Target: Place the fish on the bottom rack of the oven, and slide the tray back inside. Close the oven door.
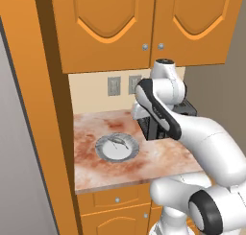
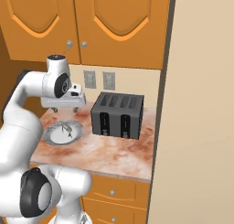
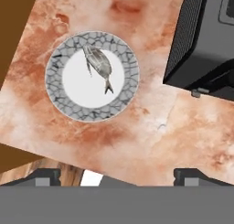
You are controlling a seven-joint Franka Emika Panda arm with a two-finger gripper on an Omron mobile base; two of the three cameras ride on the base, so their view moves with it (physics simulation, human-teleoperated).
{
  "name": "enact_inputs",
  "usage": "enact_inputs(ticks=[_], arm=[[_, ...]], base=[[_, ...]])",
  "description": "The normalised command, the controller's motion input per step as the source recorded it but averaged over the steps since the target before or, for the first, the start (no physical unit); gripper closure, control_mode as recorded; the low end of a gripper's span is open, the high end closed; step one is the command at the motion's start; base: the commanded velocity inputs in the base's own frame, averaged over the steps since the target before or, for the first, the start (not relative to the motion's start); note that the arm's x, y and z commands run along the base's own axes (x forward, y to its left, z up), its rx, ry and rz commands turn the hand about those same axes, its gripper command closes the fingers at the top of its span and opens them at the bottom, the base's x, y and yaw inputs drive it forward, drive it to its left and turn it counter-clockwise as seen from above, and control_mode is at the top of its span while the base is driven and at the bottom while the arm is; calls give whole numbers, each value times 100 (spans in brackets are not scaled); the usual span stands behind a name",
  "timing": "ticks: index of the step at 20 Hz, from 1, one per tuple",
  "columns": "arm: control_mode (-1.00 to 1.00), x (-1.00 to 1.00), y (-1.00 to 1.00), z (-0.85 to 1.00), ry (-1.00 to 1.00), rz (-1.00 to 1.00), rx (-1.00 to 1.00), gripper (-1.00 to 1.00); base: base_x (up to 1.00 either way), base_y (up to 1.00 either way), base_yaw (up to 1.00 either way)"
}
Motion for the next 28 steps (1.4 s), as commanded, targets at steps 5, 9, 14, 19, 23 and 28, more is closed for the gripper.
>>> enact_inputs(ticks=[5, 9, 14, 19, 23, 28], arm=[[-100, 10, 56, -54, 4, 4, -1, -100], [-100, 28, 29, -43, 1, 1, 0, -100], [-100, 40, 9, -33, 1, 2, 0, -100], [-100, 31, 0, -36, 2, 2, 0, -100], [-100, 32, 0, -38, 4, 3, 0, -100], [-100, 26, 0, -39, 2, 4, 0, -100]], base=[[0, 0, 0], [0, 0, 0], [0, 0, 0], [0, 0, 0], [0, 0, 0], [0, 0, 0]])
